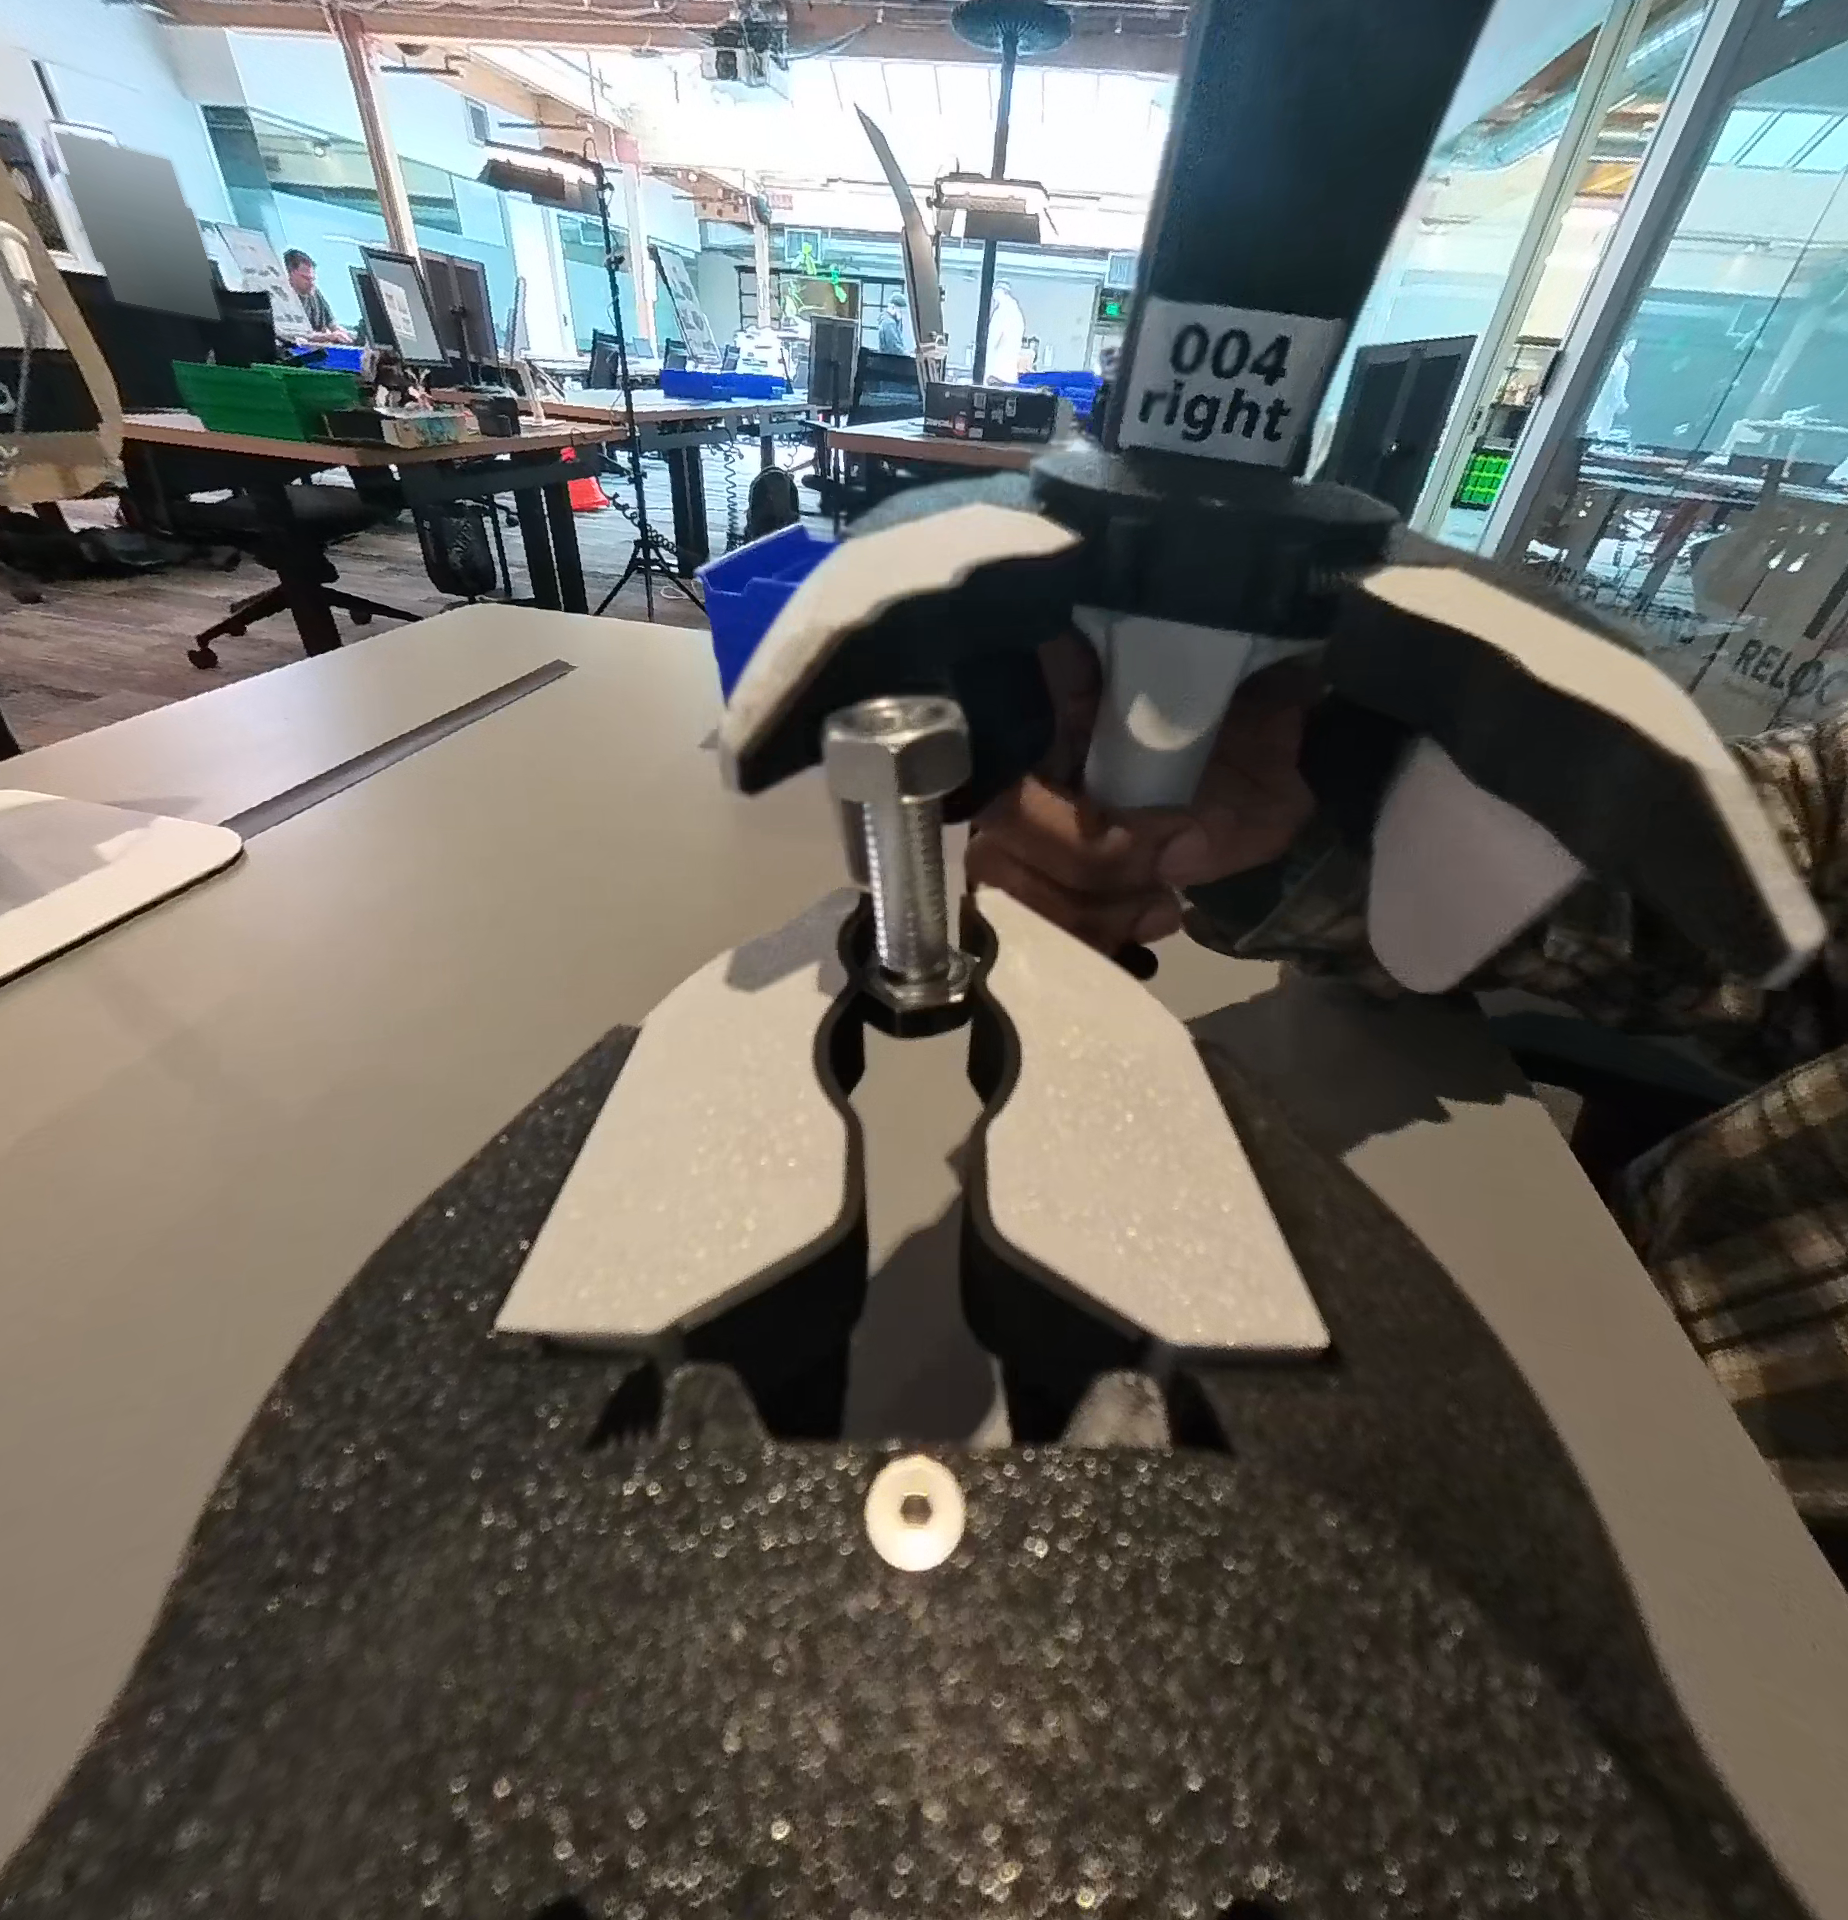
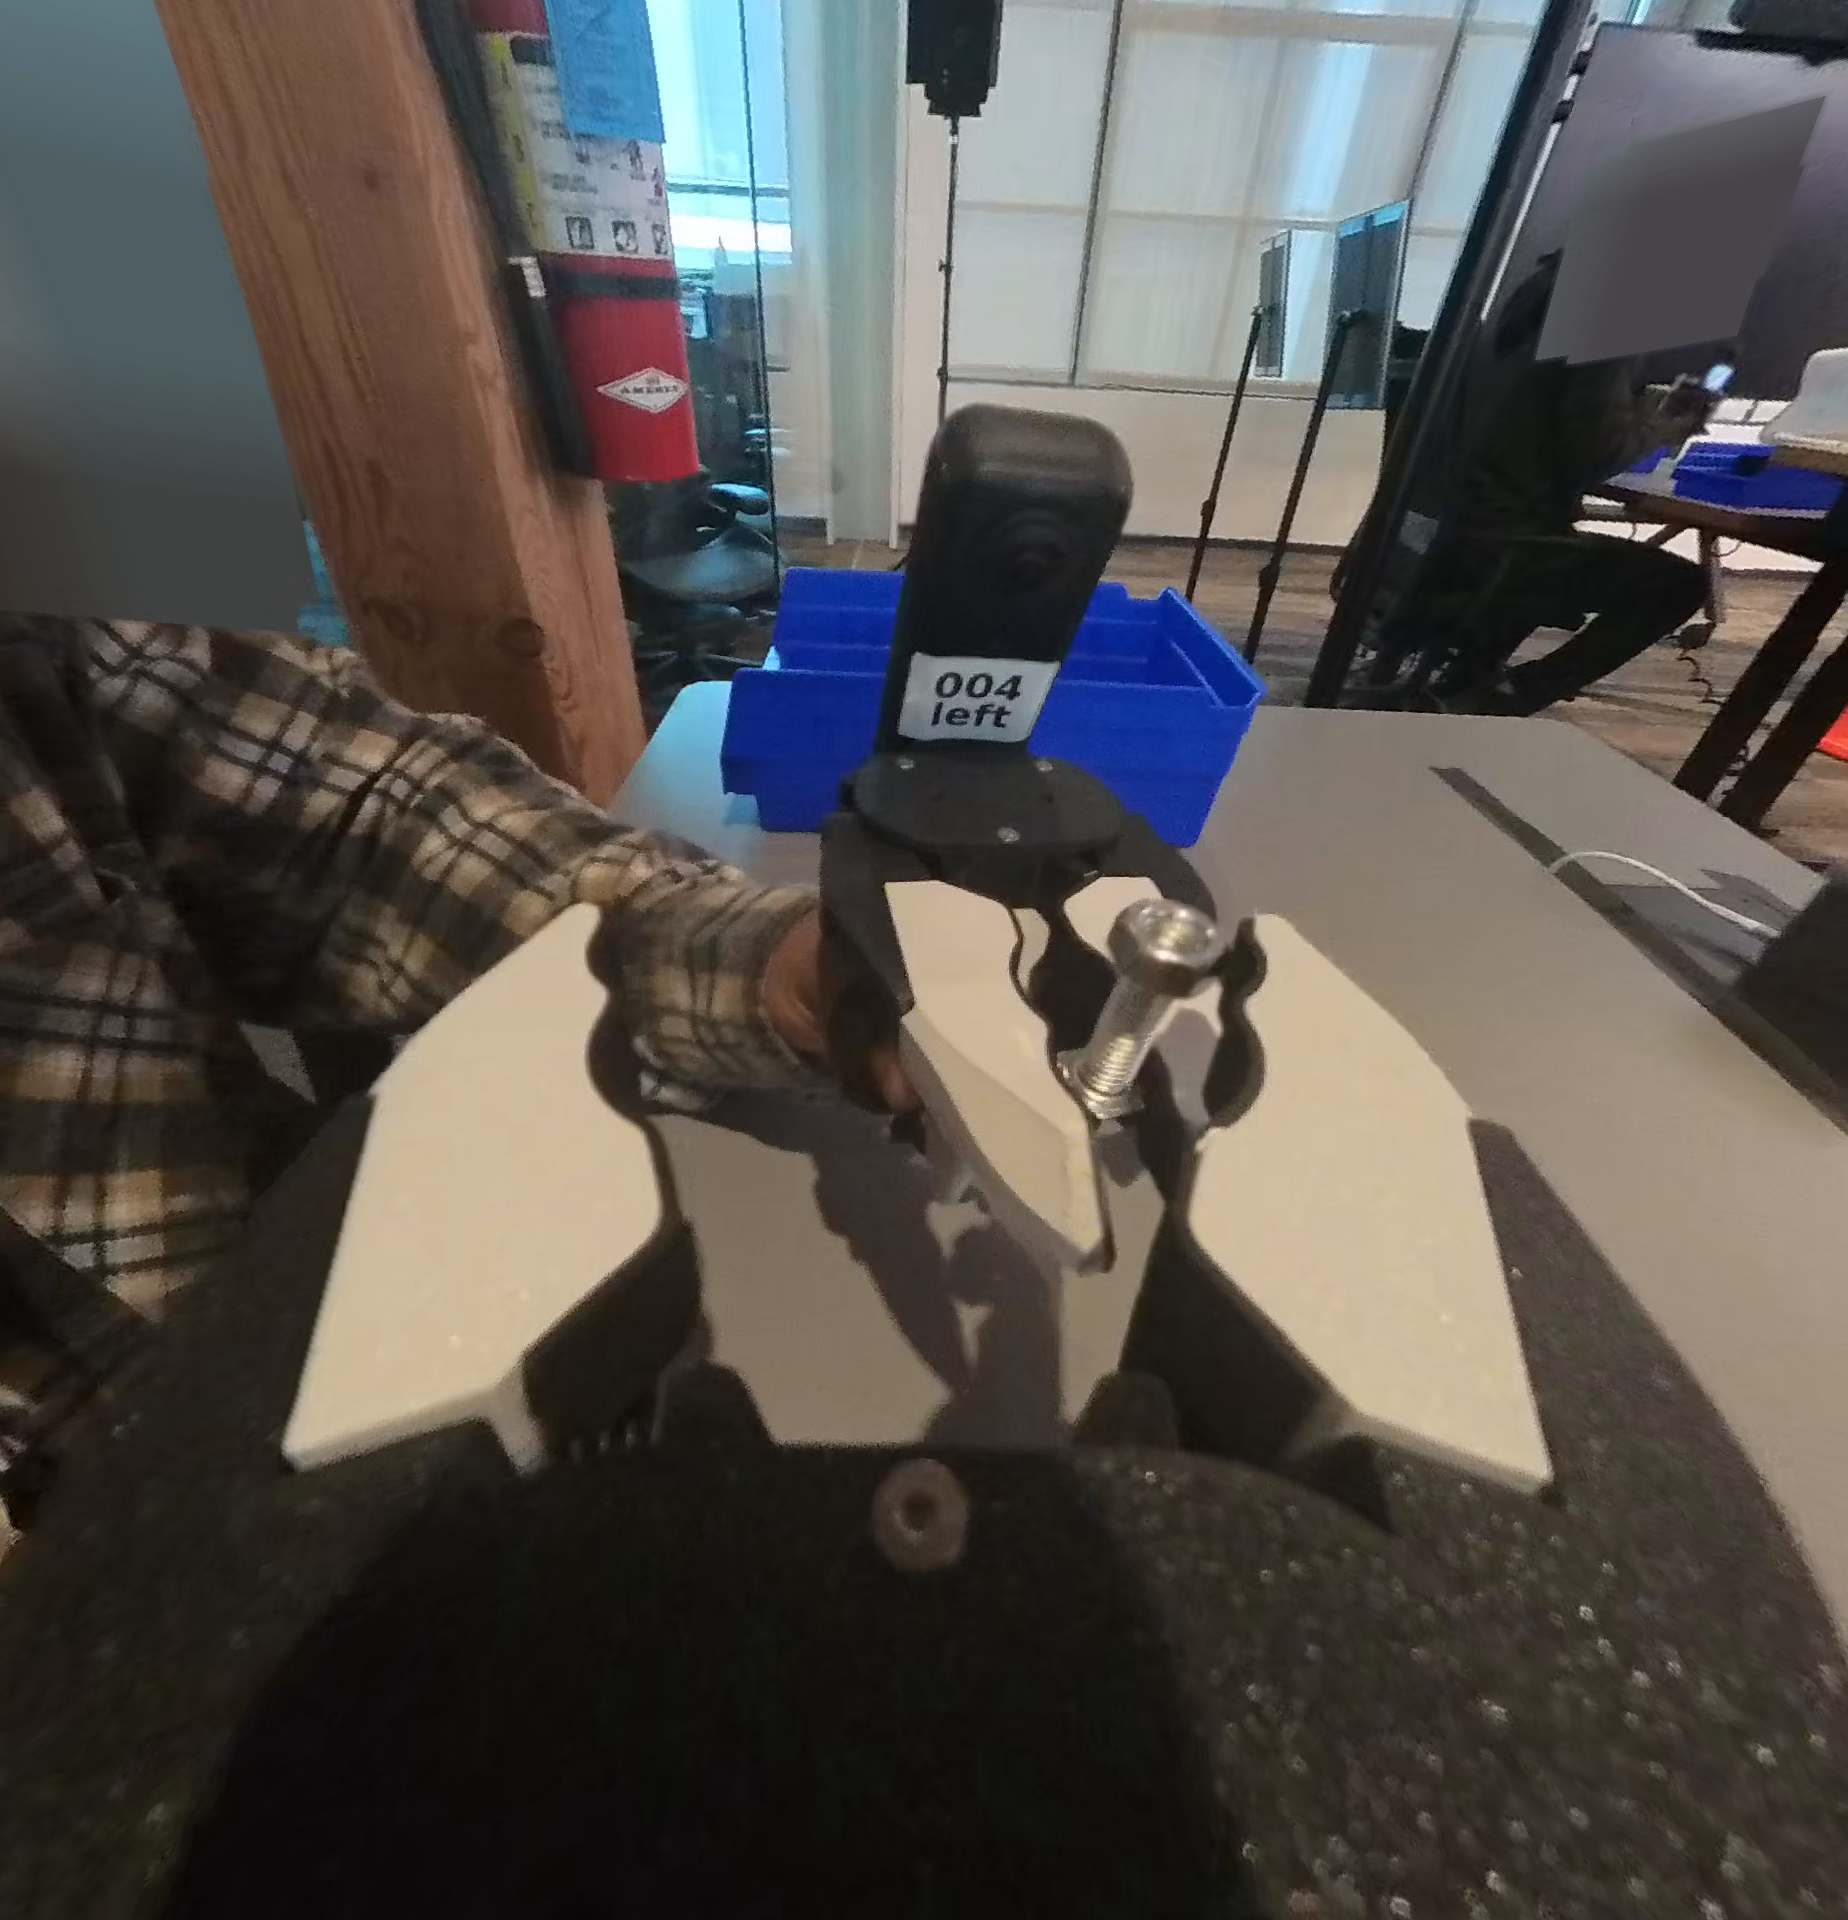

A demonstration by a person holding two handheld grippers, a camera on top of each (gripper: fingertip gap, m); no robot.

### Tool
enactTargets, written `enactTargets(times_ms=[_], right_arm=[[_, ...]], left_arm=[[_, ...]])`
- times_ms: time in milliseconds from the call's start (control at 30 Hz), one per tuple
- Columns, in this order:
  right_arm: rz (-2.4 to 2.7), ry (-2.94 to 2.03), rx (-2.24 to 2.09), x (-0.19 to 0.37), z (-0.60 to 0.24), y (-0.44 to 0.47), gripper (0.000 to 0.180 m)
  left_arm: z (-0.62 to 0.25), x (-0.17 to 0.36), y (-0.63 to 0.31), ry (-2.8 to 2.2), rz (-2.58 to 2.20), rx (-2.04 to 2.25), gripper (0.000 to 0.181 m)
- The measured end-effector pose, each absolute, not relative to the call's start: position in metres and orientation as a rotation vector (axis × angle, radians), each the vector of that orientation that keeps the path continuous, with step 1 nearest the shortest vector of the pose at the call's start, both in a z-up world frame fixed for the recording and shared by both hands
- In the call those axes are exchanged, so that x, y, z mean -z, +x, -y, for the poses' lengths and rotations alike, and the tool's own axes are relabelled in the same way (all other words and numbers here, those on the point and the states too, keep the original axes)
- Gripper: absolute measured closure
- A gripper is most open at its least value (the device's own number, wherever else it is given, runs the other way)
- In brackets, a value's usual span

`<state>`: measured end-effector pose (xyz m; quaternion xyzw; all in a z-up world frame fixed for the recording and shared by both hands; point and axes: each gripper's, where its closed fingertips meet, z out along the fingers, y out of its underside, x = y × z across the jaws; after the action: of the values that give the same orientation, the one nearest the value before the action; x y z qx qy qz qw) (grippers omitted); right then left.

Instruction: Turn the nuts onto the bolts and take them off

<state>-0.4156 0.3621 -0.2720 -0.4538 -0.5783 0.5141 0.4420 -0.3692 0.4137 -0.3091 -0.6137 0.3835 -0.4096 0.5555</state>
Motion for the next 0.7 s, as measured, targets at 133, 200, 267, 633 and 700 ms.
enactTargets(times_ms=[133,200,267,633,700], right_arm=[[1.415,-1.13,-1.253,0.273,-0.36,-0.404,0.071],[1.391,-1.14,-1.257,0.27,-0.365,-0.403,0.07],[1.385,-1.127,-1.278,0.266,-0.366,-0.408,0.07],[1.372,-1.117,-1.265,0.264,-0.362,-0.406,0.07],[1.392,-1.112,-1.269,0.265,-0.36,-0.412,0.069]], left_arm=[[-0.416,0.308,-0.373,-1.453,-0.896,0.96,0.166],[-0.415,0.308,-0.372,-1.451,-0.898,0.965,0.166],[-0.414,0.309,-0.37,-1.452,-0.907,0.966,0.166],[-0.414,0.308,-0.37,-1.448,-0.905,0.963,0.166],[-0.413,0.309,-0.367,-1.448,-0.913,0.955,0.166]])
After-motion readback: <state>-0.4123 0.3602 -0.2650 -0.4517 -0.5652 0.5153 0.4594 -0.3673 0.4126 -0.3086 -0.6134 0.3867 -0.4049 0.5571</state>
